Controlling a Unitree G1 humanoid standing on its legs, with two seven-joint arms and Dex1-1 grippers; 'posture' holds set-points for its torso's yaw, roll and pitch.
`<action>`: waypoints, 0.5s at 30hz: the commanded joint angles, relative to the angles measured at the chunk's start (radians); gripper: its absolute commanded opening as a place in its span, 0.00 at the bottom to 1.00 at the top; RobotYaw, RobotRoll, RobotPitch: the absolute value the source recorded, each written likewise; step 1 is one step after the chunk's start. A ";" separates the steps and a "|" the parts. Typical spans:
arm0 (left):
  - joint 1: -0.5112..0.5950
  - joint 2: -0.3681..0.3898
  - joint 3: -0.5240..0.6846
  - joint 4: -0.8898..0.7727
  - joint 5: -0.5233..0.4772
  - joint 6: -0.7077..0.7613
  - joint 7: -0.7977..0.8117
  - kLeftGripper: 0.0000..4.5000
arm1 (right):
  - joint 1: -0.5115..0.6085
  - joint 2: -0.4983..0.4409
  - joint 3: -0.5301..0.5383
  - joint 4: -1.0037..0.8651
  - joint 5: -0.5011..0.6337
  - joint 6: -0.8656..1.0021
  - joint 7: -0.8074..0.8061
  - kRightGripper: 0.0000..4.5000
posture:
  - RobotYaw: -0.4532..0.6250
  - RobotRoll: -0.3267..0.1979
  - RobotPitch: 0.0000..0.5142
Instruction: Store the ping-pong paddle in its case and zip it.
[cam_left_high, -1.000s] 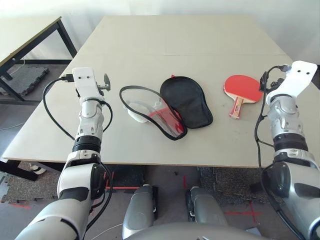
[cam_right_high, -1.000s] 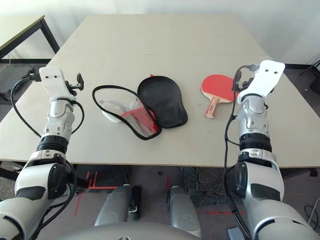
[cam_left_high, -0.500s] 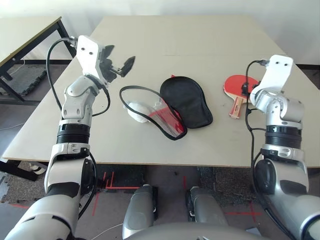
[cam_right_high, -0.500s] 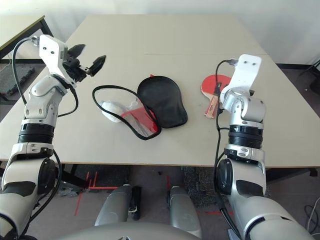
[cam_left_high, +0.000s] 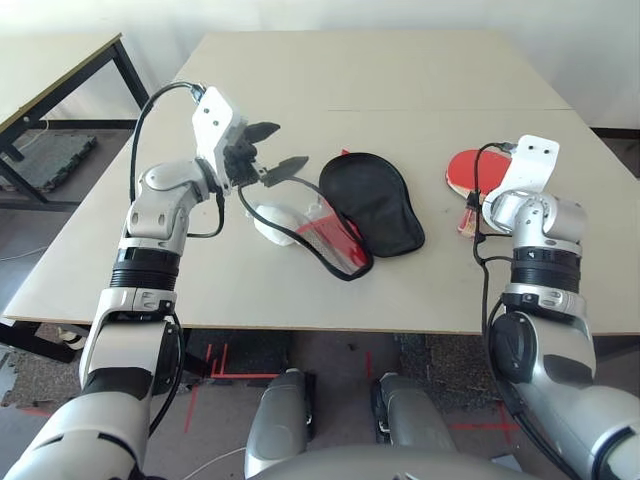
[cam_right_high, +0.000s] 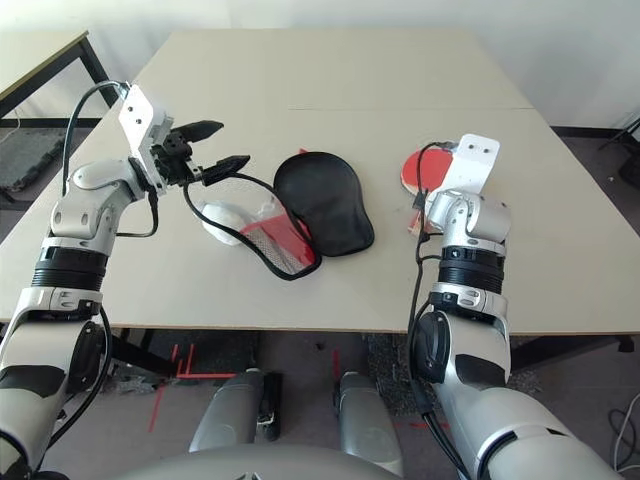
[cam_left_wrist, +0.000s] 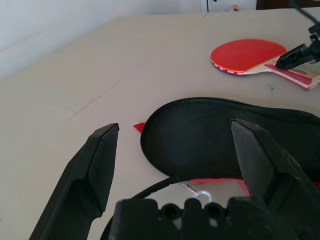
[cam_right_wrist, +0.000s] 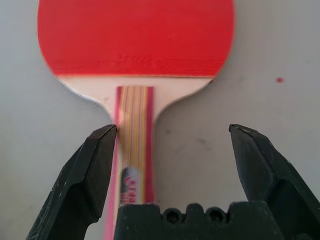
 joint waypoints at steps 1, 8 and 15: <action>0.020 0.020 -0.009 -0.032 -0.001 0.025 -0.016 1.00 | -0.021 0.010 -0.009 0.058 0.003 -0.020 0.011 0.99 | 0.48 0.62 0.13; 0.046 0.036 -0.013 -0.065 0.004 0.054 -0.026 1.00 | -0.038 0.014 -0.005 0.139 0.006 -0.047 0.030 0.63 | 0.49 0.62 0.13; 0.067 0.055 -0.016 -0.093 0.004 0.079 -0.042 1.00 | -0.043 0.009 0.023 0.119 -0.004 -0.048 0.048 0.24 | 0.50 0.62 0.14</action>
